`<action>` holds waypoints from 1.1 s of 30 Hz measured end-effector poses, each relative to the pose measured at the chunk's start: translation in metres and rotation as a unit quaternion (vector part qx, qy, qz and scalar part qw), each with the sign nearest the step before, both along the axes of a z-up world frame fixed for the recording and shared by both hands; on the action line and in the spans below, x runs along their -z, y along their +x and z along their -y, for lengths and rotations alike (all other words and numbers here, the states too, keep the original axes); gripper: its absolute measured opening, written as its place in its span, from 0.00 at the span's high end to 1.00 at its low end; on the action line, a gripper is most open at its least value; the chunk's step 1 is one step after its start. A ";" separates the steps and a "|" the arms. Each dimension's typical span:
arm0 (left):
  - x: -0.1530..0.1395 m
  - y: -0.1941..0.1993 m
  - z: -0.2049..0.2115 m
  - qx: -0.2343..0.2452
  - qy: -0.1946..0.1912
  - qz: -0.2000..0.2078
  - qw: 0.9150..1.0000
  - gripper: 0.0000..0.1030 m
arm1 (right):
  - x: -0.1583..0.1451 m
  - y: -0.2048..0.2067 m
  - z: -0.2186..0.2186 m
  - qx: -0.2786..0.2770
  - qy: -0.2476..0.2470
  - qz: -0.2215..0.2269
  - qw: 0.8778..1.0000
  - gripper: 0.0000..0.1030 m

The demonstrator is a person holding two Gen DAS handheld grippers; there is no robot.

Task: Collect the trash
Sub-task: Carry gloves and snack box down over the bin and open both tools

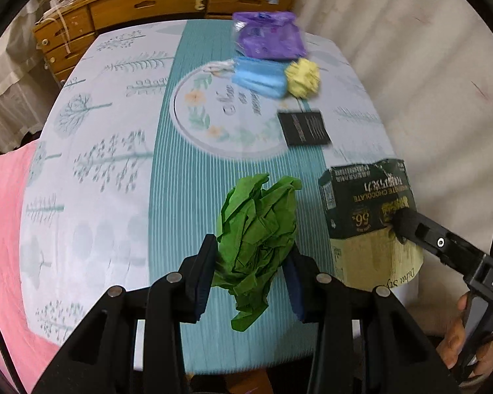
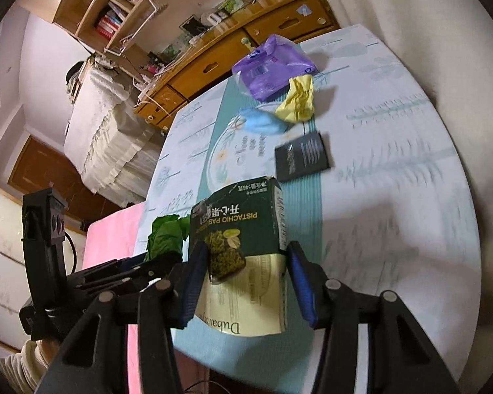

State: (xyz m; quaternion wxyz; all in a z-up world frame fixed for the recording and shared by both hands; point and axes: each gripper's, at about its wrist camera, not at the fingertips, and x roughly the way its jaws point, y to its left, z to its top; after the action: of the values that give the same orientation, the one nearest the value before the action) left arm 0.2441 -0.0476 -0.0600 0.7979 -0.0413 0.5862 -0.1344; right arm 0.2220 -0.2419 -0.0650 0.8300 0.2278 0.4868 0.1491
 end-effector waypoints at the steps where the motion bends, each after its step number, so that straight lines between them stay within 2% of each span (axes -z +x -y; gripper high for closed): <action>1: -0.002 -0.011 -0.004 0.011 -0.003 0.002 1.000 0.64 | -0.003 -0.018 -0.006 0.013 0.001 0.004 1.000 0.52; 7: -0.011 -0.096 -0.030 0.086 -0.007 0.017 0.996 0.64 | -0.011 -0.123 -0.045 0.082 0.007 0.021 0.996 0.52; 11: -0.009 -0.148 -0.043 0.120 -0.010 0.012 0.993 0.64 | -0.006 -0.177 -0.070 0.106 0.006 0.010 0.994 0.52; 16: -0.001 -0.189 -0.048 0.151 -0.006 -0.007 0.988 0.64 | 0.006 -0.223 -0.084 0.125 -0.005 -0.022 0.992 0.52; 20: 0.015 -0.213 -0.048 0.159 -0.008 -0.021 0.987 0.64 | 0.022 -0.243 -0.086 0.133 -0.023 -0.042 0.990 0.52; 23: 0.039 -0.221 -0.045 0.149 -0.012 -0.045 0.988 0.64 | 0.047 -0.254 -0.083 0.142 -0.027 -0.065 0.987 0.52; 27: 0.090 -0.229 -0.040 0.134 -0.006 -0.067 0.989 0.63 | 0.101 -0.260 -0.074 0.154 -0.048 -0.095 0.982 0.52; 33: 0.180 -0.229 -0.032 0.106 0.008 -0.084 0.991 0.62 | 0.207 -0.254 -0.065 0.161 -0.063 -0.143 0.975 0.52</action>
State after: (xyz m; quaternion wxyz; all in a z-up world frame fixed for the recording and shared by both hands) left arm 0.0151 -0.0153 -0.2398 0.7276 0.0164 0.6532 -0.2091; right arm -0.0317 -0.1771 -0.2719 0.7777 0.2693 0.5657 -0.0513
